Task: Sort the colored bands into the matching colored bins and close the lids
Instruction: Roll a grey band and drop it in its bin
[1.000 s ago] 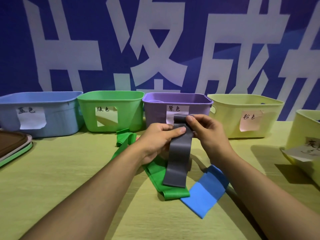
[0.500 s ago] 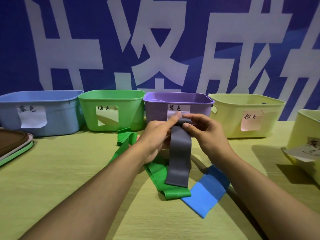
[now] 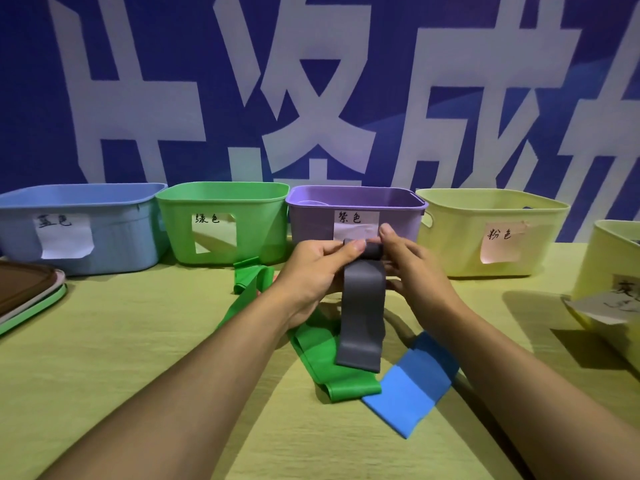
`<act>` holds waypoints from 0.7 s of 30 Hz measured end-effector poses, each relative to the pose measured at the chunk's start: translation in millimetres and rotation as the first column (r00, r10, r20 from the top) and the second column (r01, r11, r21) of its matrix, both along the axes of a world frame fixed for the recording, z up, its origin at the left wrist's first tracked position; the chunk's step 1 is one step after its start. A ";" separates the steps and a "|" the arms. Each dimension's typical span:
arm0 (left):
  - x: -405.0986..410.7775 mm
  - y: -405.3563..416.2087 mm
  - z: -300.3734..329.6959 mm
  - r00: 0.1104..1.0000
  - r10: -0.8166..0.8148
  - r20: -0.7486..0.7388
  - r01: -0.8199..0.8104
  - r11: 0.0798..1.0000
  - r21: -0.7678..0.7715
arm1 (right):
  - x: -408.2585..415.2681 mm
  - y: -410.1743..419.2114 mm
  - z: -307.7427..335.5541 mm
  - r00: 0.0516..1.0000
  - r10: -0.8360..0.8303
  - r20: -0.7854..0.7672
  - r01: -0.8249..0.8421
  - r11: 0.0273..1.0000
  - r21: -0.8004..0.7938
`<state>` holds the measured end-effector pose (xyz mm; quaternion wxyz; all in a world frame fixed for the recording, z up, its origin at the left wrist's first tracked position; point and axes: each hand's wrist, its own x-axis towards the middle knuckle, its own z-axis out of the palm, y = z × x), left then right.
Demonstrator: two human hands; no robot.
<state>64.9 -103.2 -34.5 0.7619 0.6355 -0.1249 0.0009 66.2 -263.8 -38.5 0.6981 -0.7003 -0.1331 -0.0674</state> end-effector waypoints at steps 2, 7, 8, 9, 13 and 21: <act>-1.3 -1.1 -0.2 0.999 -0.049 0.022 0.049 0.999 0.010 | -2.7 1.5 0.7 0.999 -0.041 -0.035 0.039 0.998 -0.045; -1.3 -0.1 0.0 0.995 -0.078 0.058 0.078 0.997 0.014 | -2.7 1.3 3.5 0.984 -0.165 -0.073 0.156 0.981 -0.113; -0.9 0.3 -0.2 0.995 -0.070 0.065 0.068 0.997 0.024 | -2.6 0.8 3.5 0.983 -0.171 -0.071 0.162 0.980 -0.116; -0.3 0.4 -1.3 0.996 -0.060 0.073 0.057 0.998 0.040 | -3.2 0.4 4.1 0.982 -0.177 -0.071 0.168 0.979 -0.113; 2.2 3.6 -4.7 0.994 -0.054 0.095 0.046 0.995 0.092 | -4.9 -1.2 3.9 0.986 -0.162 -0.044 0.155 0.980 -0.125; 0.9 4.2 0.2 0.997 -0.058 0.056 0.057 0.998 0.019 | -1.1 1.3 0.8 0.996 -0.080 0.025 0.082 0.993 -0.082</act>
